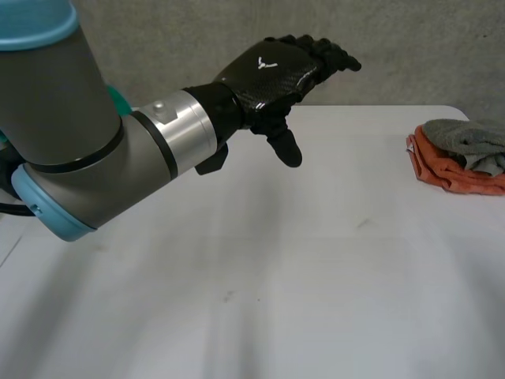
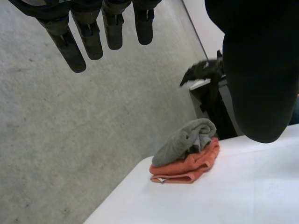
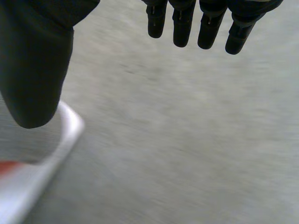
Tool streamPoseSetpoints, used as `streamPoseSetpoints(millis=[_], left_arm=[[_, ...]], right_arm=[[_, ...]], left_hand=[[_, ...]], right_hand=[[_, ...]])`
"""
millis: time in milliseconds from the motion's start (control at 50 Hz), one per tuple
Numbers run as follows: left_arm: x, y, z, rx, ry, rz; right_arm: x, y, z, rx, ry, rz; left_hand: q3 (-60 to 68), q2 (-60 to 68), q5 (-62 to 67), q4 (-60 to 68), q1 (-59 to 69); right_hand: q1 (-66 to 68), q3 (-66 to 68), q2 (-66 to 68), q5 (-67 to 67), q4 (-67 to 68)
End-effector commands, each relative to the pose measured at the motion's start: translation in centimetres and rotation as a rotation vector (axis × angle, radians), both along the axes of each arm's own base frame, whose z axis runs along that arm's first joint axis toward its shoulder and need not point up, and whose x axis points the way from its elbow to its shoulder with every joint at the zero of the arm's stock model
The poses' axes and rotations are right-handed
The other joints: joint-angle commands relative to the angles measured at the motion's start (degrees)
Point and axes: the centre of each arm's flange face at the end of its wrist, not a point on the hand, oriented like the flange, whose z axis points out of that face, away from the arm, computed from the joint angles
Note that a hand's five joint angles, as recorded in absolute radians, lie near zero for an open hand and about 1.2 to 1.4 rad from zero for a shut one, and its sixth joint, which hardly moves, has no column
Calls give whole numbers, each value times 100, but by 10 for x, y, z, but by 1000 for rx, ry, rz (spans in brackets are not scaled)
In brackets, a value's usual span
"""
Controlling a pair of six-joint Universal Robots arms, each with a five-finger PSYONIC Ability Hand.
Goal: Fold the laundry.
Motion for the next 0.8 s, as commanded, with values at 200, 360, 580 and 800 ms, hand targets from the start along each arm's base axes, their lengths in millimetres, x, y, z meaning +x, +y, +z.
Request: streamPoseSetpoints(millis=[200, 360, 580, 800], left_arm=[[57, -60, 84, -188, 224, 468], [156, -160, 34, -153, -34, 838], [215, -267, -113, -311, -463, 936], [241, -320, -186, -411, -429, 884]], right_arm=[[207, 107, 101, -357, 197, 377], [274, 186, 24, -49, 150, 688], [278, 223, -55, 339, 125, 634], [267, 242, -82, 449, 116, 620]], left_hand=[[-20, -8, -112, 8, 48], [-3, 9, -95, 26, 65], [-104, -92, -196, -75, -36], [2298, 2310, 2206, 2326, 2366]], right_hand=[[-298, -183, -236, -282, -173], [-298, -183, -236, -282, -173], [-298, -183, -236, -282, -173], [-298, -183, -236, -282, -173]])
